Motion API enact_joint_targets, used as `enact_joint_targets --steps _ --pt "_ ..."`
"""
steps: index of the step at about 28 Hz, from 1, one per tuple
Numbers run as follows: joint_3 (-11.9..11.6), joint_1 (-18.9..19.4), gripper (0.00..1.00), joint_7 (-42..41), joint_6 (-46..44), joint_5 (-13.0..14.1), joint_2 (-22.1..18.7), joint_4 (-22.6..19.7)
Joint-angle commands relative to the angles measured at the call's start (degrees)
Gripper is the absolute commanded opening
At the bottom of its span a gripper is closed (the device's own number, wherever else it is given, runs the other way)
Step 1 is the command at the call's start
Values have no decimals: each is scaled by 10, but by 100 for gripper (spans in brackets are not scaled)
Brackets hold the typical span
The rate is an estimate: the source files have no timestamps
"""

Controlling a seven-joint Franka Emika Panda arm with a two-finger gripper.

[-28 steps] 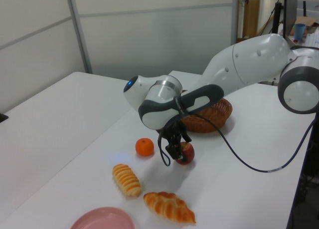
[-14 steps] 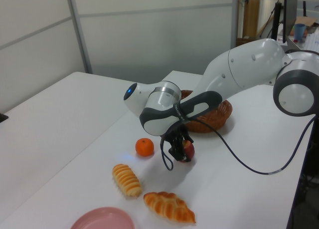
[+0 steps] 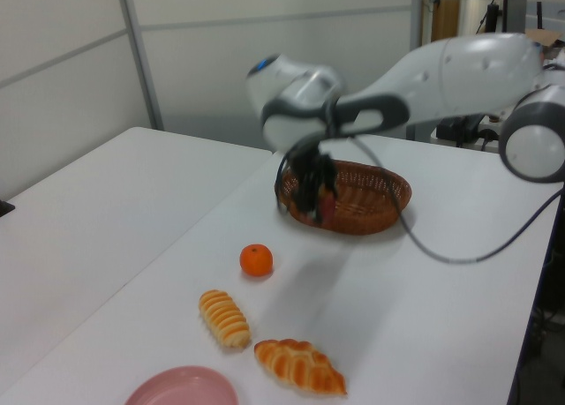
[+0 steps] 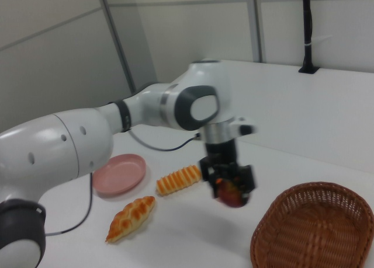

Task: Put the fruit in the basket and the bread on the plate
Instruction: 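Carry the apple into the woven basket and release it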

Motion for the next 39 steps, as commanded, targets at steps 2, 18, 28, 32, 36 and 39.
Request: enact_joint_targets --steps 2,18,28,32,36,39 --pt "0 -52 4 9 137 27 -2 -8" --pt "-18 -91 28 1 455 20 105 -42" --pt "-23 -99 100 0 456 12 105 -39" --pt "-21 -115 100 -4 454 18 94 -38" --pt "-16 -113 100 -3 452 36 75 -40" --pt "-15 -107 100 -3 446 57 59 -43"
